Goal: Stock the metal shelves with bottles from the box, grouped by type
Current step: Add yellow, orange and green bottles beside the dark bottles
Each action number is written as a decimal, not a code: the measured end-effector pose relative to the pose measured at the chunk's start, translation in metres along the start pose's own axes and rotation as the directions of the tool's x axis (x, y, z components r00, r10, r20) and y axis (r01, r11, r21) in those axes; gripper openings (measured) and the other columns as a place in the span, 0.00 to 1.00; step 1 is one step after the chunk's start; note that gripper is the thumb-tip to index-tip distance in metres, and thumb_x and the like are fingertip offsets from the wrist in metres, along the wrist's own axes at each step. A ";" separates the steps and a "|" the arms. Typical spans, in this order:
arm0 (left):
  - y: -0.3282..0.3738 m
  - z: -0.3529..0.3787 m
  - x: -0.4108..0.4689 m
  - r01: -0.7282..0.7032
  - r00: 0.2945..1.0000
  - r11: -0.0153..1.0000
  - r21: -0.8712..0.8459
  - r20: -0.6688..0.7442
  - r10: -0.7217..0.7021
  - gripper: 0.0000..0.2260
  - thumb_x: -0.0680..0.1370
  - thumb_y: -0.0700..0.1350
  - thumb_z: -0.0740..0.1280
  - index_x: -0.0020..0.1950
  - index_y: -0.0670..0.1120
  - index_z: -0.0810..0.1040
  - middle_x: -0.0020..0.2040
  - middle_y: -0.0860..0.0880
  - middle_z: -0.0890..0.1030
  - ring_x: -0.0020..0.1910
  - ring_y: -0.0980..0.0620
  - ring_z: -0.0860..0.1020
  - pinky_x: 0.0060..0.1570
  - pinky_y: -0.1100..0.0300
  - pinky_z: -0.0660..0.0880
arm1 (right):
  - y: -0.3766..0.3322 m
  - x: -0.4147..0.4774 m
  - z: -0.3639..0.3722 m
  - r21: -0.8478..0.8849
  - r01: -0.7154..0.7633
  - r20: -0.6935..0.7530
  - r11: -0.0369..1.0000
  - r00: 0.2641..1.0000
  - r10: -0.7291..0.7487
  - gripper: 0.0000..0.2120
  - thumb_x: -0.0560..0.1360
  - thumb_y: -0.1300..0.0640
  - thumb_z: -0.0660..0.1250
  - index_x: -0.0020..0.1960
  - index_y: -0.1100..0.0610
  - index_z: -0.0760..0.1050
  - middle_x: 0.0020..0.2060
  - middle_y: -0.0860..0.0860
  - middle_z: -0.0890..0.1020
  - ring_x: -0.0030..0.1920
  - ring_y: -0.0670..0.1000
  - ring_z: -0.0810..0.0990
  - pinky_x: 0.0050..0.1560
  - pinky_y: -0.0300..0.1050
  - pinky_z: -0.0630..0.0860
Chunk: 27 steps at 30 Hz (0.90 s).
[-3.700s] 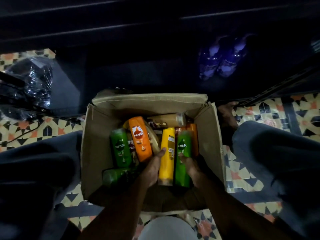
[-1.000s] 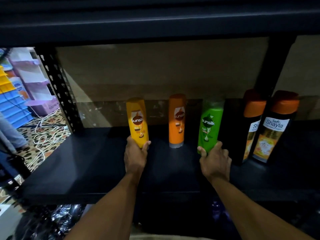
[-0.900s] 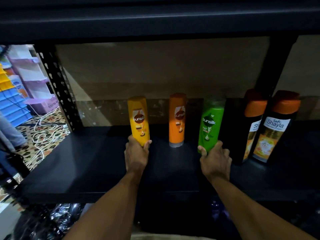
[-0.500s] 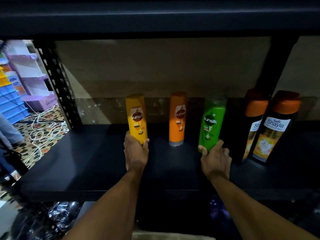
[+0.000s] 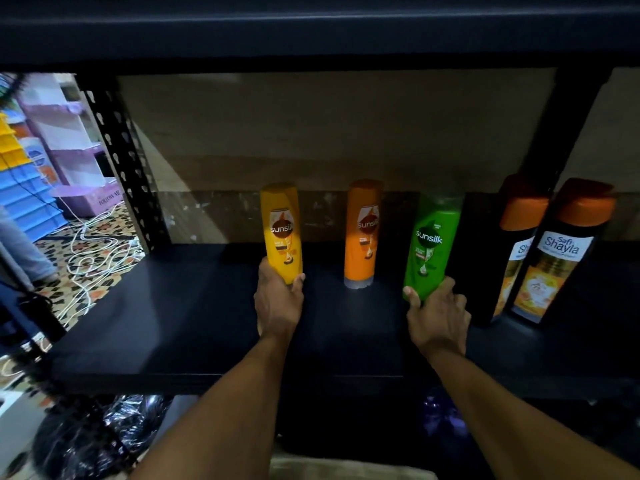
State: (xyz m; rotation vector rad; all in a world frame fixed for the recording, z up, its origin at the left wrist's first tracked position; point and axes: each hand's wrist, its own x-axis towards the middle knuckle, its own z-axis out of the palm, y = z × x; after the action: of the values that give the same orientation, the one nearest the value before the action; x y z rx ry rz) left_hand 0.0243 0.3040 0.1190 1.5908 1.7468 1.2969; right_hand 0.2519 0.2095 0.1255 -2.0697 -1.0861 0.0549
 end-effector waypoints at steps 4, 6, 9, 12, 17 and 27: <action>-0.002 0.002 0.001 -0.012 1.000 1.000 -0.008 -0.006 0.012 0.31 0.78 0.50 0.73 0.76 0.45 0.62 0.66 0.43 0.74 0.64 0.42 0.75 0.63 0.43 0.74 | 0.002 0.000 0.001 -0.004 0.011 -0.003 1.000 1.000 -0.012 0.21 0.80 0.44 0.64 0.60 0.59 0.64 0.56 0.61 0.77 0.59 0.63 0.72 0.60 0.59 0.68; -0.003 0.002 0.002 -0.003 1.000 1.000 -0.015 -0.020 0.002 0.30 0.79 0.49 0.72 0.76 0.45 0.62 0.65 0.43 0.74 0.64 0.42 0.75 0.62 0.44 0.74 | 0.002 0.000 0.001 0.001 0.007 0.002 1.000 1.000 -0.007 0.22 0.80 0.44 0.64 0.61 0.59 0.64 0.56 0.62 0.77 0.59 0.63 0.72 0.60 0.59 0.68; -0.003 0.002 0.003 0.015 1.000 1.000 -0.015 -0.025 -0.016 0.30 0.79 0.48 0.71 0.76 0.45 0.61 0.65 0.42 0.74 0.63 0.41 0.75 0.61 0.45 0.74 | 0.001 0.000 0.000 0.004 -0.003 0.008 1.000 1.000 0.003 0.22 0.79 0.44 0.64 0.62 0.60 0.64 0.56 0.62 0.77 0.59 0.64 0.72 0.61 0.60 0.68; -0.004 0.002 0.003 0.015 1.000 1.000 -0.013 -0.015 -0.015 0.31 0.79 0.49 0.71 0.77 0.44 0.60 0.66 0.42 0.74 0.63 0.41 0.75 0.61 0.44 0.74 | 0.000 0.000 -0.001 0.011 -0.002 0.007 1.000 1.000 0.002 0.24 0.79 0.45 0.65 0.64 0.62 0.64 0.57 0.64 0.76 0.60 0.65 0.72 0.62 0.60 0.68; -0.008 0.000 0.002 0.007 1.000 0.999 -0.049 -0.012 -0.007 0.40 0.77 0.47 0.74 0.81 0.42 0.54 0.73 0.40 0.69 0.72 0.40 0.69 0.71 0.41 0.69 | 0.005 -0.005 -0.004 0.129 -0.002 0.022 0.992 1.000 -0.001 0.37 0.74 0.49 0.74 0.73 0.62 0.60 0.62 0.64 0.75 0.63 0.65 0.70 0.62 0.58 0.72; -0.013 -0.062 -0.068 -0.057 0.998 0.992 -0.114 0.034 0.061 0.37 0.77 0.41 0.74 0.82 0.44 0.57 0.79 0.45 0.65 0.77 0.47 0.65 0.77 0.49 0.64 | 0.021 -0.080 -0.041 0.226 0.082 0.048 0.971 0.994 -0.095 0.34 0.75 0.65 0.68 0.77 0.58 0.57 0.66 0.56 0.74 0.67 0.57 0.70 0.64 0.51 0.71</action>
State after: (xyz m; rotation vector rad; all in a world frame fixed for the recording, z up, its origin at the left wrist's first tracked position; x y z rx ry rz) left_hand -0.0170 0.2211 0.1187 1.6027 1.5858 1.3599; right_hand 0.2309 0.1193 0.1162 -1.8261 -1.1517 0.1868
